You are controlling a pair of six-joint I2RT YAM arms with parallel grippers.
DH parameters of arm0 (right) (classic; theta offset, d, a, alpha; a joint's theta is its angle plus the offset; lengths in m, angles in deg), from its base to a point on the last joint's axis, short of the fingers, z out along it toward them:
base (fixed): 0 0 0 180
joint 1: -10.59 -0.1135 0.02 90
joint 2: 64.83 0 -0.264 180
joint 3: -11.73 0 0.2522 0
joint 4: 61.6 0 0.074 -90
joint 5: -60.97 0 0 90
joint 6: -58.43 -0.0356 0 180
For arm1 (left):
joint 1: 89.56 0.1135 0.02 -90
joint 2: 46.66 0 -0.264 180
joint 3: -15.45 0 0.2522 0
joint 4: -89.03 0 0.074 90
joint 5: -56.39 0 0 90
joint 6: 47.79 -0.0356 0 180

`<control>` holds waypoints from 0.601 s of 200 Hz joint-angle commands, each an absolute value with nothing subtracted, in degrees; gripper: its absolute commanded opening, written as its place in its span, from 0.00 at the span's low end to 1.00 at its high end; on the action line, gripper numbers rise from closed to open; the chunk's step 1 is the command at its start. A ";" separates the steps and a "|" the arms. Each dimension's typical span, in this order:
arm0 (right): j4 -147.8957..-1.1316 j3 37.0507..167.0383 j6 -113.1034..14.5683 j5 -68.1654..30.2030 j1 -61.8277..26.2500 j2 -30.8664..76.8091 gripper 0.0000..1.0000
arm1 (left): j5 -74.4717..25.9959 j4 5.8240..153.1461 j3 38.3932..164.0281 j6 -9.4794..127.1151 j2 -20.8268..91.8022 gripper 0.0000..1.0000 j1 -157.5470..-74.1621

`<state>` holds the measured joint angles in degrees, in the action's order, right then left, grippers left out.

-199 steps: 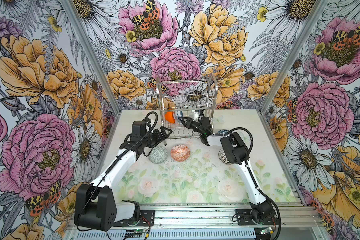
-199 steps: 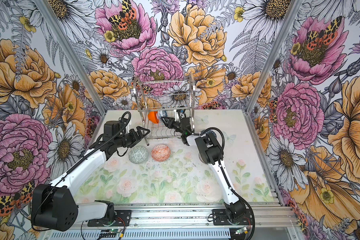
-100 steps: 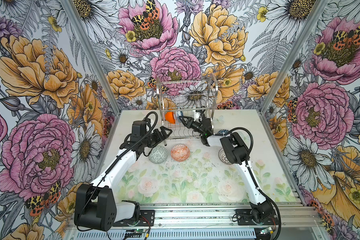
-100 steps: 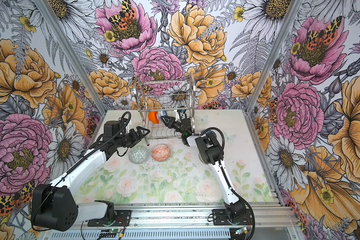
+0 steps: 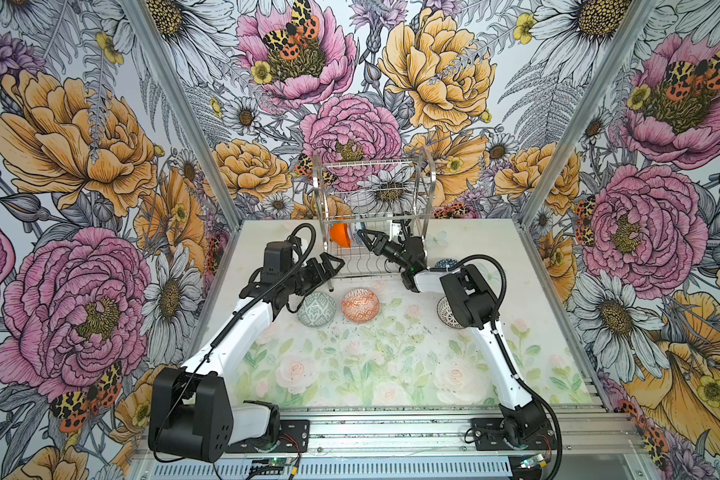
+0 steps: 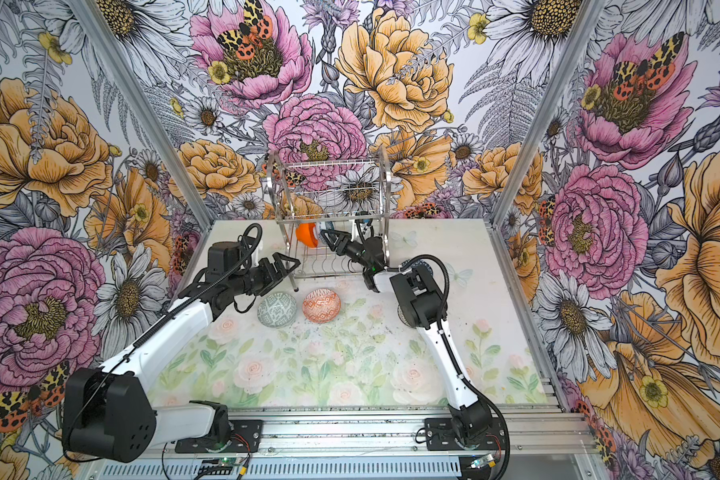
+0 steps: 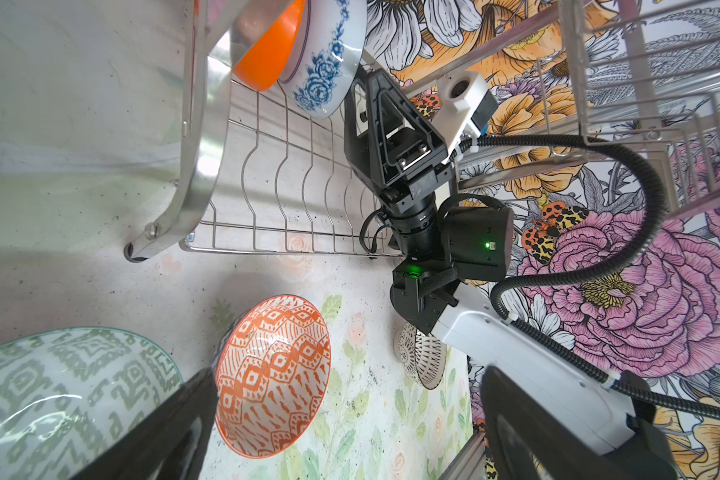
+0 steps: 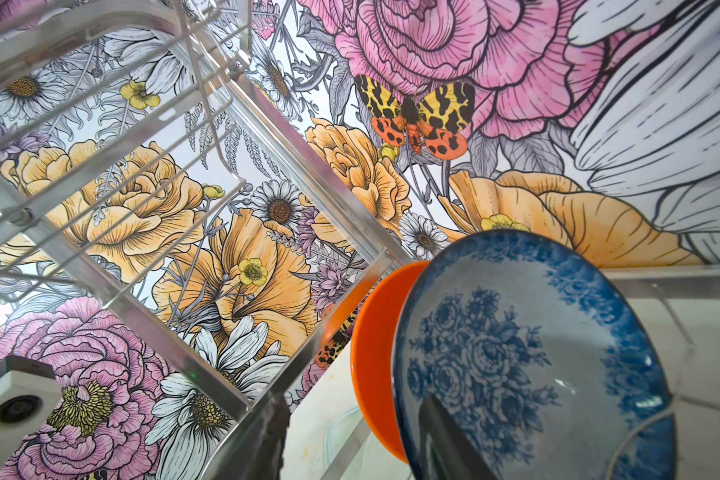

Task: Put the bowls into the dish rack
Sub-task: 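Open the right gripper and release the floral bowl in the rack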

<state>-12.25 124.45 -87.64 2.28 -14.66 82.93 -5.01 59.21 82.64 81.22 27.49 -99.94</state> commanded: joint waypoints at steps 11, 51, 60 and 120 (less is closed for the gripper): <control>-6.99 125.96 -88.87 2.68 -14.20 81.71 0.54 | -4.19 60.85 81.94 80.84 26.65 0.99 -100.23; -5.63 124.81 -88.93 2.88 -14.57 80.16 0.56 | -4.08 60.85 82.05 80.88 26.91 0.99 -100.19; -5.59 124.72 -89.04 2.91 -14.64 79.74 0.57 | -4.08 60.81 82.08 80.85 26.82 0.98 -100.18; -17.29 122.31 -82.17 -0.31 -15.42 74.84 0.63 | -4.00 60.85 82.08 80.97 26.59 0.99 -100.20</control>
